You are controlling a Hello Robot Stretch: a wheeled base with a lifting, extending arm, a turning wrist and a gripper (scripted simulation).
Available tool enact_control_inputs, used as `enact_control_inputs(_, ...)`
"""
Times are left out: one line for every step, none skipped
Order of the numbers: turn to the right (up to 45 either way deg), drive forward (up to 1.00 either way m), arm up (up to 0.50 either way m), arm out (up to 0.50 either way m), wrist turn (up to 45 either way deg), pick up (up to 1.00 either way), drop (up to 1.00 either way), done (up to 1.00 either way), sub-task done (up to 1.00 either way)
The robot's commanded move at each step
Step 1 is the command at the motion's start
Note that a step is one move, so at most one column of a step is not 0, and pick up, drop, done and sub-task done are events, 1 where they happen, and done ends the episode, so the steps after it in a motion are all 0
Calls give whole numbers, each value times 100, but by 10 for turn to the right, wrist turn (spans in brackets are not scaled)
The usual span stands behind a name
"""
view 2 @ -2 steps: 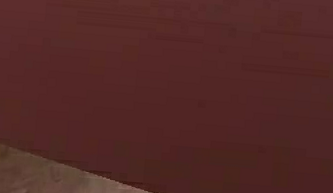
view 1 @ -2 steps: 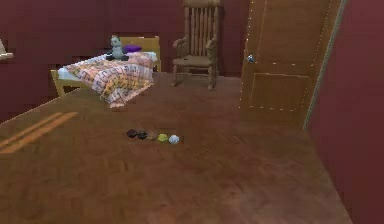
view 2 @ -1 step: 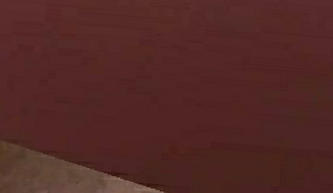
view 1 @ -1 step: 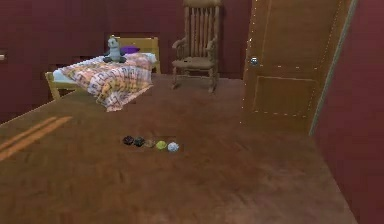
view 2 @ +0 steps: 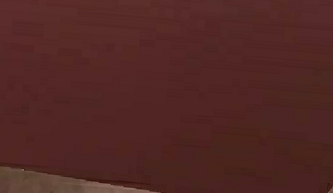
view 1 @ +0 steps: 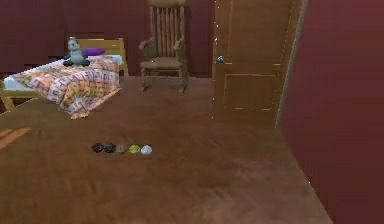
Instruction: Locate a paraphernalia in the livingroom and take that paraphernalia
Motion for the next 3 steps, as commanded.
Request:
enact_control_inputs(0, 100, 0, 0, 0, 0, 0, 0, 0)
enact_control_inputs(30, 0, 0, 0, 0, 0, 0, 0, 0)
enact_control_inputs(0, 95, 0, 0, 0, 0, 0, 0, 0)
